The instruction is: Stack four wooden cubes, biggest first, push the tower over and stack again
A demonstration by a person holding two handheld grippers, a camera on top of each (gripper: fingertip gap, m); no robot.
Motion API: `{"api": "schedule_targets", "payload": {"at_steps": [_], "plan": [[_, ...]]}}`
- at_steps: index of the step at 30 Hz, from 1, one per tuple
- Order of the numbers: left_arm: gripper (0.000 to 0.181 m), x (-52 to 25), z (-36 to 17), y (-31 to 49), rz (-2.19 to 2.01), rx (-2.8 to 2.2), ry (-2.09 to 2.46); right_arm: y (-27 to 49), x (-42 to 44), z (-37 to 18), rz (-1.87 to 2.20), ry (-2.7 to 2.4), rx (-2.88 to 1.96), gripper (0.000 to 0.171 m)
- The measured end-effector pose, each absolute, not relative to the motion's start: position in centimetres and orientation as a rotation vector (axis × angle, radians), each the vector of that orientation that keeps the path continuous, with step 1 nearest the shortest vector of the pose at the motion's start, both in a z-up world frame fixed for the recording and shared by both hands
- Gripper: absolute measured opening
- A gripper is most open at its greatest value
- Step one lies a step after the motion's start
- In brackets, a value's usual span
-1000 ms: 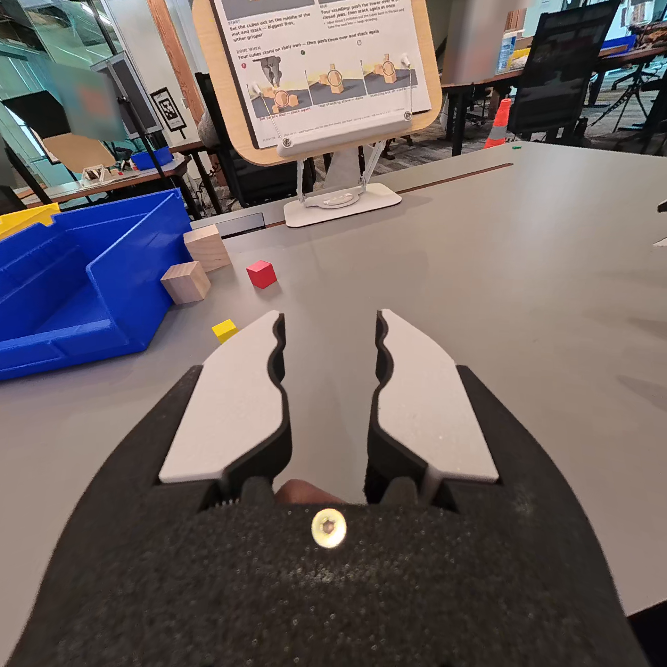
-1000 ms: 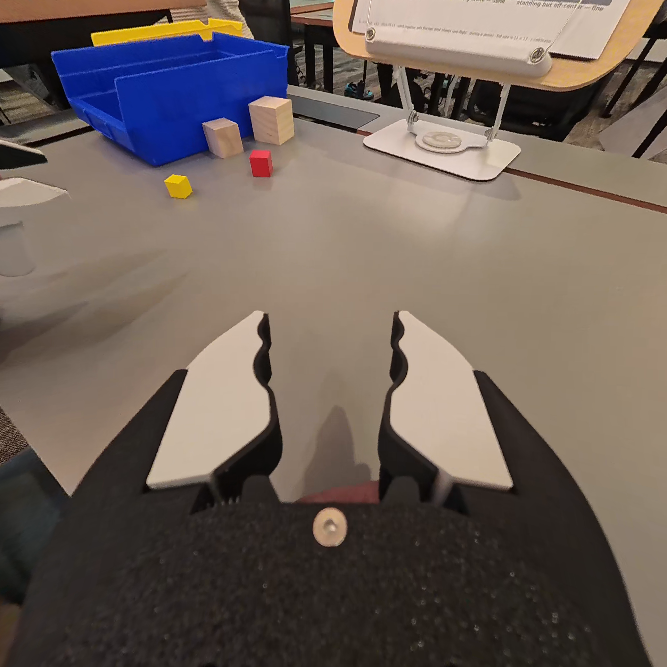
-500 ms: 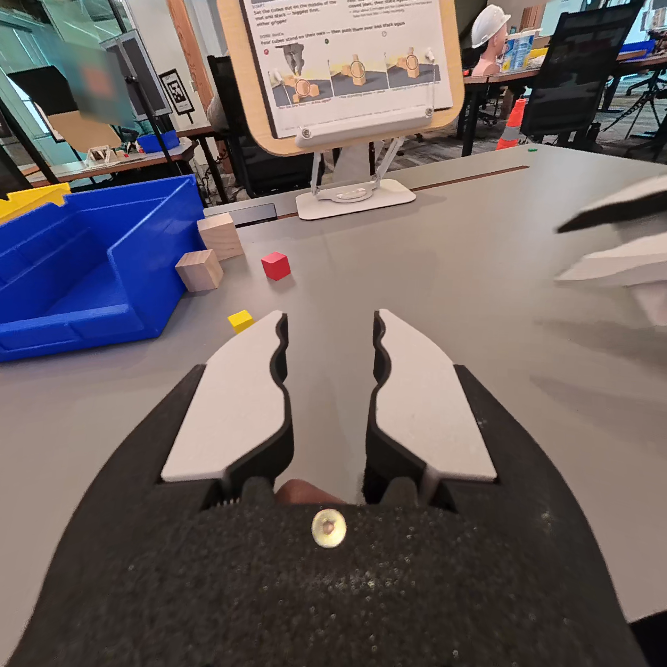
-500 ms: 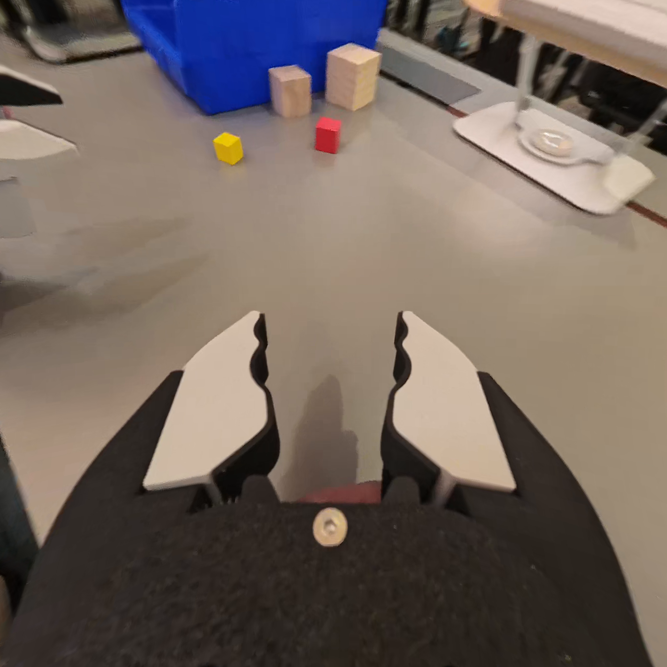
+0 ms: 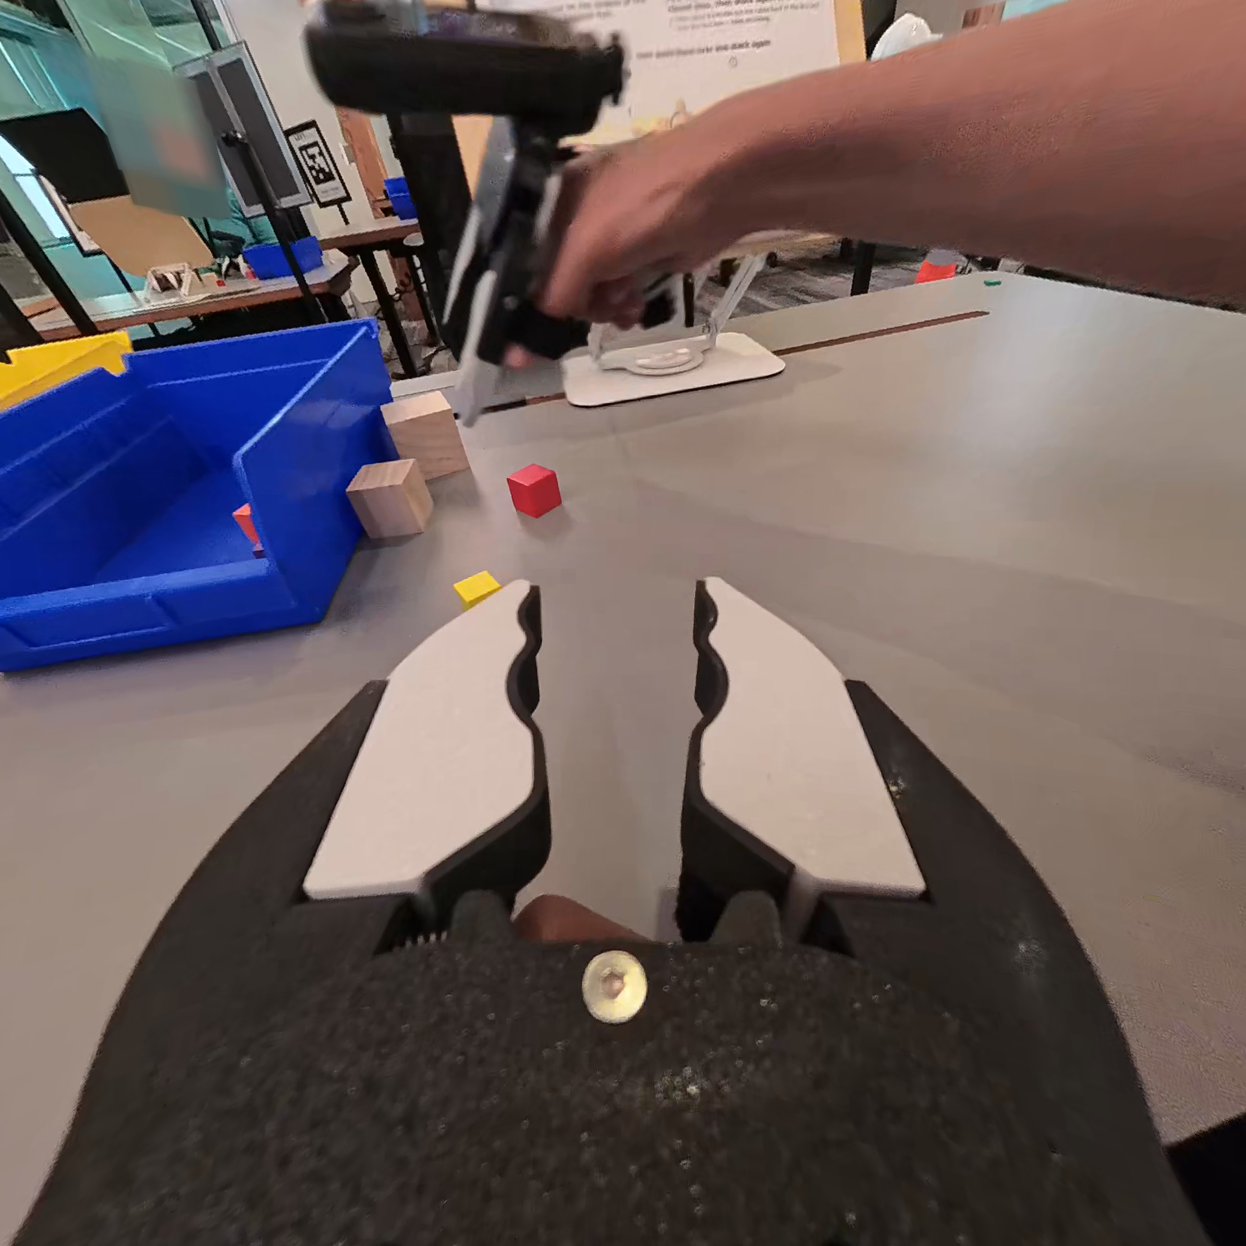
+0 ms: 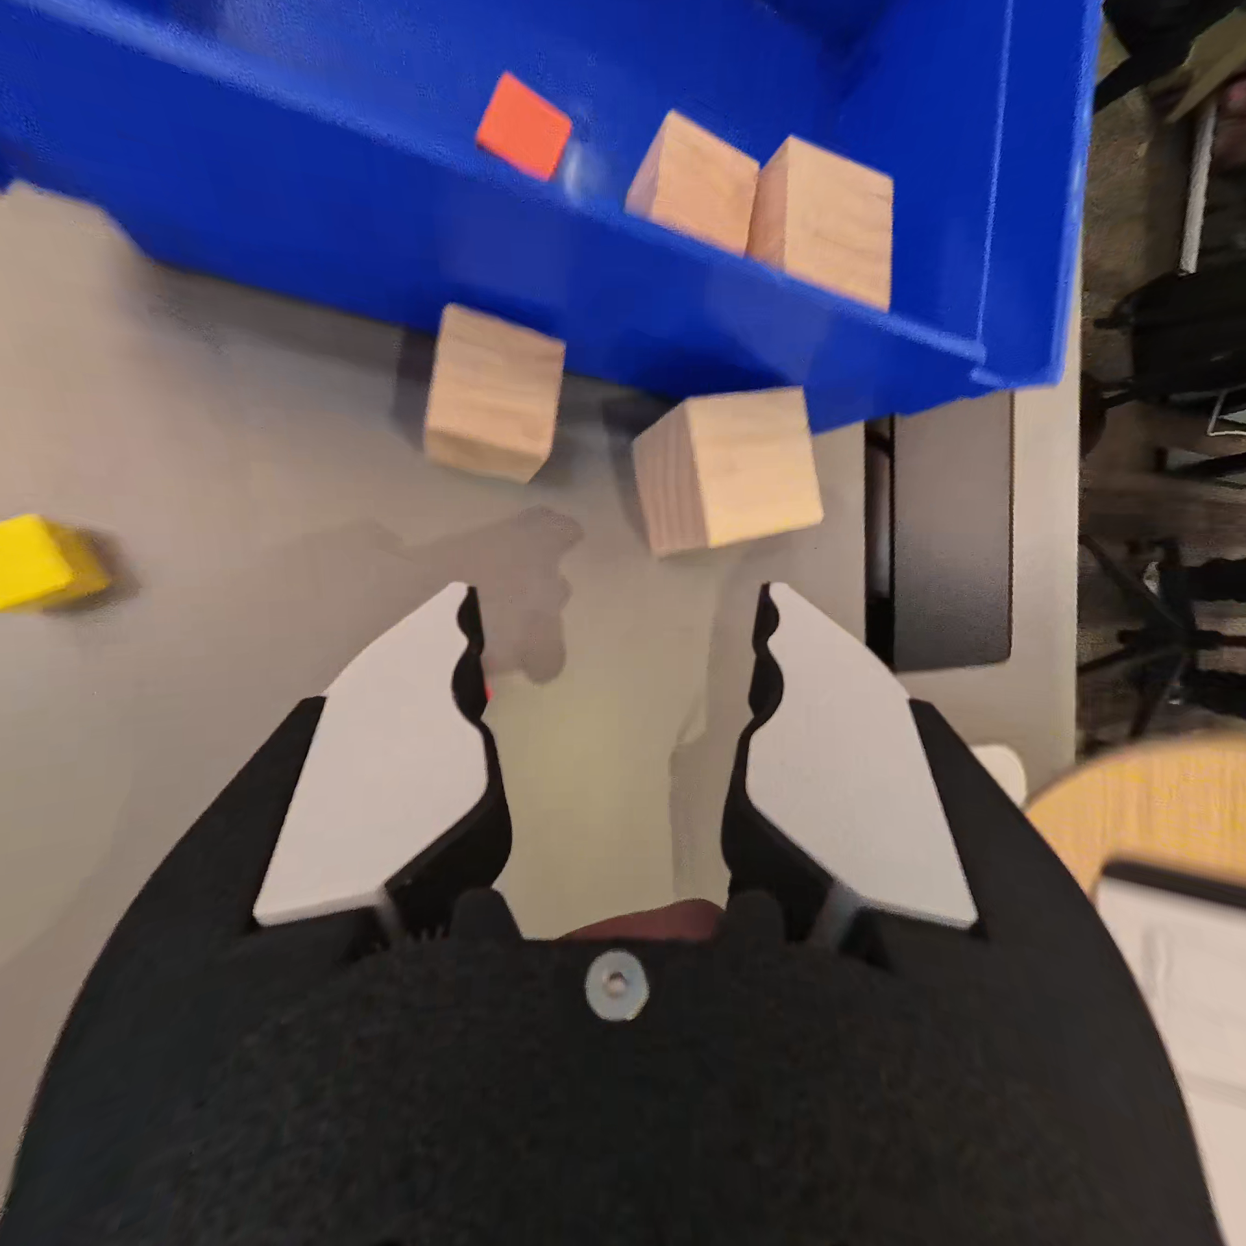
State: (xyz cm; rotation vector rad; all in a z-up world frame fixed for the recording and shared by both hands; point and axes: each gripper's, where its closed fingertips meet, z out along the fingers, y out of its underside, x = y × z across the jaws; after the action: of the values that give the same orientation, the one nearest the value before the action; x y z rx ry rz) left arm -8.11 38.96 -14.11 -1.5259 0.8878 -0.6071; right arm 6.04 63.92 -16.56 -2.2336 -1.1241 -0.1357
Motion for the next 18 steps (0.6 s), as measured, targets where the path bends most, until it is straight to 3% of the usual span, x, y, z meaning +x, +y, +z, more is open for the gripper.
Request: {"api": "schedule_targets", "payload": {"at_steps": [11,18], "plan": [[0.042,-8.4,-14.3,37.7,-0.651,-1.501,0.957,71.3,7.0,-21.3,-0.136,-1.278,-2.403,0.079],[0.042,-8.1,-14.5,37.6,-0.659,-1.496,0.975,71.1,7.5,-22.5,-0.110,-1.231,-2.426,0.066]]}}
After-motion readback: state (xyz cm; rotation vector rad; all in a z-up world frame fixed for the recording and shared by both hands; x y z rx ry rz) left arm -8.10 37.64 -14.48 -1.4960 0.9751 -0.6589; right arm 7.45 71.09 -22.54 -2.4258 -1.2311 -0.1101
